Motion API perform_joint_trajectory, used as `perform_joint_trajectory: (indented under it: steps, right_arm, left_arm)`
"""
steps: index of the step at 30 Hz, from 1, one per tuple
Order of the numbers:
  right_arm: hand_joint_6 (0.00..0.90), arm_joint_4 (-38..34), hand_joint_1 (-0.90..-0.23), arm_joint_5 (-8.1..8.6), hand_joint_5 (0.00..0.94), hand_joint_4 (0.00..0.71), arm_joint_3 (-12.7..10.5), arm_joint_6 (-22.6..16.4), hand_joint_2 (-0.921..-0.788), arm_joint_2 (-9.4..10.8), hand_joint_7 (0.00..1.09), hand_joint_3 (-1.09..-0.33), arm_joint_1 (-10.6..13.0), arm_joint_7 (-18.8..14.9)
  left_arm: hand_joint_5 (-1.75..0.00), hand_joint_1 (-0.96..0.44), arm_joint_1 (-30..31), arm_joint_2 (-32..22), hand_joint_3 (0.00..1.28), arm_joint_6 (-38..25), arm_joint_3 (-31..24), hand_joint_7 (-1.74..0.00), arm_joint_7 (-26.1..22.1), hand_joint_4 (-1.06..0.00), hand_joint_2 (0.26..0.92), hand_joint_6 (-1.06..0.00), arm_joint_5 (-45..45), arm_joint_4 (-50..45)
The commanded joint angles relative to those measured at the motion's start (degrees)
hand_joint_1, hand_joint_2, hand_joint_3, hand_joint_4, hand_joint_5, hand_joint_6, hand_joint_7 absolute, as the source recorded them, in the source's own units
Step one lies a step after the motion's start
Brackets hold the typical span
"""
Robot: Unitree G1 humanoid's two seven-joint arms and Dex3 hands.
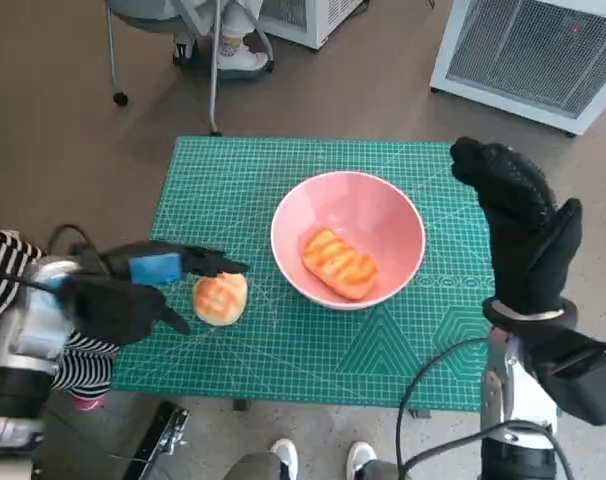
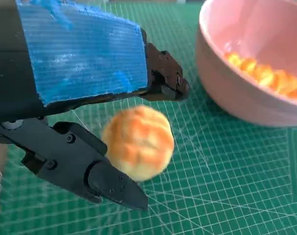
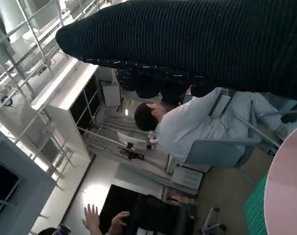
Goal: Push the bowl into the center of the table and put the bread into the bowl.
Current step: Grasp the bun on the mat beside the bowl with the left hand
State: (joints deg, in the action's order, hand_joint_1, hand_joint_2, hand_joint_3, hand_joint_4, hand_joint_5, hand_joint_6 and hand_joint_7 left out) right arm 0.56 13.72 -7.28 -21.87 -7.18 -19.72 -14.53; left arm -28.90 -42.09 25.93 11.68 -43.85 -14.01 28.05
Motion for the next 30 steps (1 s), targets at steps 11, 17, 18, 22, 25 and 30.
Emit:
perform_joint_trajectory:
  steps: [11,17,18,22,25,30]
  right_arm:
    - [0.114,0.1,-0.707,0.79,0.000,0.199,-0.2,1.1,-0.921,0.0,0.41,-0.733,1.1,-0.2]
    - [0.114,0.0,-0.707,0.79,0.000,0.199,-0.2,1.0,-0.921,0.2,0.41,-0.733,1.2,-0.1]
    - [0.114,0.0,-0.707,0.73,0.000,0.199,-0.2,1.0,-0.921,0.2,0.41,-0.733,1.2,-0.1]
    - [0.114,0.0,-0.707,0.59,0.000,0.199,-0.2,1.0,-0.921,0.2,0.41,-0.733,1.3,0.0]
    - [0.113,-0.1,-0.710,0.58,0.000,0.199,-0.2,0.9,-0.921,0.2,0.41,-0.733,1.3,0.0]
    - [0.113,-0.1,-0.712,0.53,0.000,0.199,-0.3,0.9,-0.921,0.1,0.41,-0.733,1.2,0.0]
  left_arm:
    - [-0.11,0.06,-2.5,3.6,0.02,5.0,3.2,-0.13,12.5,-0.71,0.828,-0.69,-8.8,9.1]
    - [-0.85,0.03,-3.1,3.8,0.08,6.7,4.1,-0.94,16.4,-0.75,0.899,-0.57,-11.0,11.3]
    - [-0.91,0.02,-3.2,3.8,0.08,7.0,4.3,-1.00,17.0,-0.74,0.903,-0.56,-11.4,11.7]
    - [-1.10,0.01,-3.7,3.6,0.08,8.0,5.1,-1.14,19.4,-0.74,0.916,-0.54,-13.1,12.8]
    - [-1.14,0.00,-4.1,3.6,0.08,8.4,5.5,-1.16,20.6,-0.75,0.919,-0.55,-13.6,13.6]
    - [-1.15,0.00,-4.4,3.2,0.07,8.6,5.5,-1.18,21.4,-0.75,0.920,-0.55,-13.9,13.5]
